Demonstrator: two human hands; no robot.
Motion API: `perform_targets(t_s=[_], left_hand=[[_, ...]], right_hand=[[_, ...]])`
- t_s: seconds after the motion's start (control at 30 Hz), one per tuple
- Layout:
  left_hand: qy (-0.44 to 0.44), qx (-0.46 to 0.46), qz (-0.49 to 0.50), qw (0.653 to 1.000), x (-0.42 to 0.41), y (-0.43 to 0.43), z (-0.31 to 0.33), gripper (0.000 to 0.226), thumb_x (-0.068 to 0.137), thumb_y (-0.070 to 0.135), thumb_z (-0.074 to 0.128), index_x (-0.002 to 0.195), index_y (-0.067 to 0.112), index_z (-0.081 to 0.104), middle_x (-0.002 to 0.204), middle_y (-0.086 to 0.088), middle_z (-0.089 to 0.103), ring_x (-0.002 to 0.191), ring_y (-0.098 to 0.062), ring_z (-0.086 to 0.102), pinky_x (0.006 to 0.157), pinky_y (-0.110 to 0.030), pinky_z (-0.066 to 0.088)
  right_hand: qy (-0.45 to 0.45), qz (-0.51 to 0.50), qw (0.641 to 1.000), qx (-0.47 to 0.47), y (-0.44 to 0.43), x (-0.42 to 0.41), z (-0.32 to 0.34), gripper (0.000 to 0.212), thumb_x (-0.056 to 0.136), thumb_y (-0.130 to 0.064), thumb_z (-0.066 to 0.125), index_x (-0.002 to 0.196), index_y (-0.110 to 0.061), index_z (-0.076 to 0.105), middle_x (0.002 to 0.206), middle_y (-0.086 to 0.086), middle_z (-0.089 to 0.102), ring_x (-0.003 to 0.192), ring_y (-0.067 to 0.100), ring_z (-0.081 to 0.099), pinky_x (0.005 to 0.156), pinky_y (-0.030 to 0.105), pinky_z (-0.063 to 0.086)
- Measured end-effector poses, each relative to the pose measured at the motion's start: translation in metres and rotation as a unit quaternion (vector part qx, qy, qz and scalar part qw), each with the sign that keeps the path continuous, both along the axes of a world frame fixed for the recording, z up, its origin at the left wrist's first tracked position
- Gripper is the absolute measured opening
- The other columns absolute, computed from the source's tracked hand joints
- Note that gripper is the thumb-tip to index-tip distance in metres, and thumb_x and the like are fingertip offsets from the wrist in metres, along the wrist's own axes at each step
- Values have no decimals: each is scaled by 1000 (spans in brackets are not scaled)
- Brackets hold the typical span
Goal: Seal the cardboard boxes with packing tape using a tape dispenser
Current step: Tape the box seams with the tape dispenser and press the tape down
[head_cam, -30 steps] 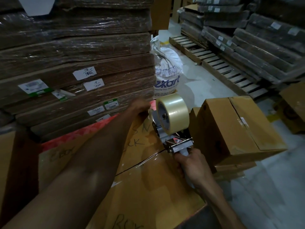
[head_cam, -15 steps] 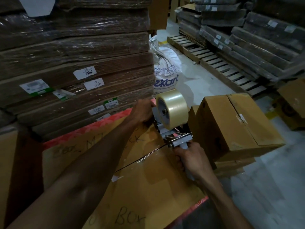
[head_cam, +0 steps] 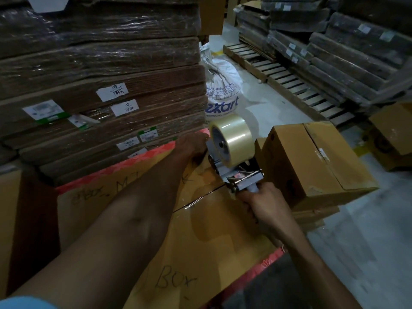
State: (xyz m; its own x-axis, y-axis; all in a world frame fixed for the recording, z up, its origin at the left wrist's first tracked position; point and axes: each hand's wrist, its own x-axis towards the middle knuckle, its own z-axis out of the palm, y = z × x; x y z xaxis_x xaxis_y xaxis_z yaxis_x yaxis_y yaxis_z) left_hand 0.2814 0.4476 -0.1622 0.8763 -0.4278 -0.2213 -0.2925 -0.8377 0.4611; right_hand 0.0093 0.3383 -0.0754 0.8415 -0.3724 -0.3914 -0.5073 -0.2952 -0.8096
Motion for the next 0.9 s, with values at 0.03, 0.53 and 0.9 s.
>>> perform_targets(t_s=[0.03, 0.53, 0.9], left_hand=[[-10, 15, -14, 1000, 2, -2, 0, 34, 96, 39, 52, 114, 17, 70, 122, -12, 67, 110, -31, 63, 58, -17, 44], [-164, 85, 77, 980, -65, -8, 42, 62, 101, 62, 28, 148, 22, 42, 155, -15, 37, 143, -36, 33, 115, -59, 17], [-129, 130, 29, 983, -82, -4, 27, 77, 101, 44, 34, 159, 7, -2, 168, -11, -6, 155, -27, -6, 122, -59, -1]], right_hand=[[10, -5, 1000, 6, -3, -7, -1, 17, 91, -21, 67, 76, -13, 66, 64, 2, 64, 55, 15, 57, 53, 31, 43], [9, -30, 999, 25, -4, -71, -12, 26, 85, -6, 68, 60, -10, 62, 49, 1, 59, 43, 13, 54, 47, 28, 41], [0, -39, 999, 2, -3, -42, -11, 20, 82, -11, 68, 69, 3, 66, 53, 8, 60, 46, 22, 55, 49, 34, 43]])
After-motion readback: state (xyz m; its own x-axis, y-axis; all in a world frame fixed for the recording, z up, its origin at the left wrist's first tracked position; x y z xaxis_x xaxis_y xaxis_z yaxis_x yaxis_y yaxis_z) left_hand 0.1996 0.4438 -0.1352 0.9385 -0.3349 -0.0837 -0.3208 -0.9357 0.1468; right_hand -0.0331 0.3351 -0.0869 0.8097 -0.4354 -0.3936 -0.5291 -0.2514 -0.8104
